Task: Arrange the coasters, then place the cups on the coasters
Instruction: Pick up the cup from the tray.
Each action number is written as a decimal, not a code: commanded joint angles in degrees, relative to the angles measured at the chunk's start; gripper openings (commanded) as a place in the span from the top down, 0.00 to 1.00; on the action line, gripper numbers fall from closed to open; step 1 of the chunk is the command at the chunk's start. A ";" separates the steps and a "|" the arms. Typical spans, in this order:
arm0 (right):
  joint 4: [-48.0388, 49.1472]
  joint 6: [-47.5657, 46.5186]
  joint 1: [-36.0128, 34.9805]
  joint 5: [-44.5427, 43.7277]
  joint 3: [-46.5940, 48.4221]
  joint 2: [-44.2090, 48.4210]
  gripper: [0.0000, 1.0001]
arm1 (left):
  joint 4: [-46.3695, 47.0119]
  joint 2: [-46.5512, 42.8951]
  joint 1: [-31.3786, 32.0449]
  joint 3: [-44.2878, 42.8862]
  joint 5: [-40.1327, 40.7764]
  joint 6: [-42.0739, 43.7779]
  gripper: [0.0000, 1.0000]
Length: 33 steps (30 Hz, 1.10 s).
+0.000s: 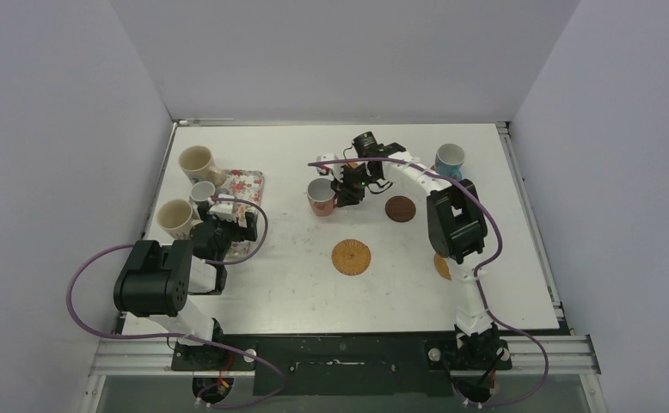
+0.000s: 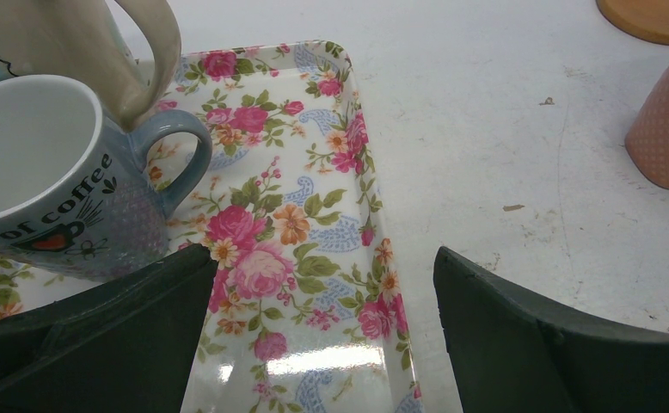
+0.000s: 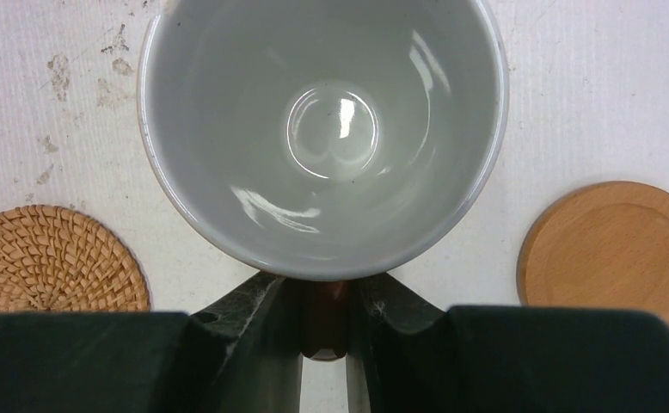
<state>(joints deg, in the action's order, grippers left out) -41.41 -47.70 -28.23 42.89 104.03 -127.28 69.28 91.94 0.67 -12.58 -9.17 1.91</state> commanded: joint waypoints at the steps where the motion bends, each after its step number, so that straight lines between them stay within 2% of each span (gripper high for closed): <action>1: 1.12 0.96 -0.42 1.18 -0.27 4.56 1.00 | 3.43 0.48 -0.37 -0.30 1.17 -0.43 0.03; 9: 2.35 4.71 -0.12 1.30 -1.18 5.63 1.00 | 3.41 0.51 -0.32 -0.25 1.17 -0.46 0.03; 16: -1.76 6.54 -0.13 1.56 4.16 3.57 1.00 | 3.41 0.46 -0.32 -0.25 1.17 -0.43 0.03; 21: 4.91 9.40 0.40 2.48 -0.72 8.12 1.00 | 3.45 0.48 -0.33 -0.25 1.16 -0.44 0.03; 29: 9.24 13.63 0.58 1.64 -4.36 13.52 1.00 | 3.43 0.44 -0.39 -0.25 1.16 -0.45 0.03; 33: 14.03 15.60 0.61 -2.76 -5.94 16.17 1.00 | 3.41 0.46 -0.36 -0.26 1.16 -0.42 0.03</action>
<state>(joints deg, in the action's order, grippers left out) -36.53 -34.87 -27.79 40.93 97.47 -118.39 69.28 91.94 0.67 -12.58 -9.17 1.91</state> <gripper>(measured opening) 0.193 0.974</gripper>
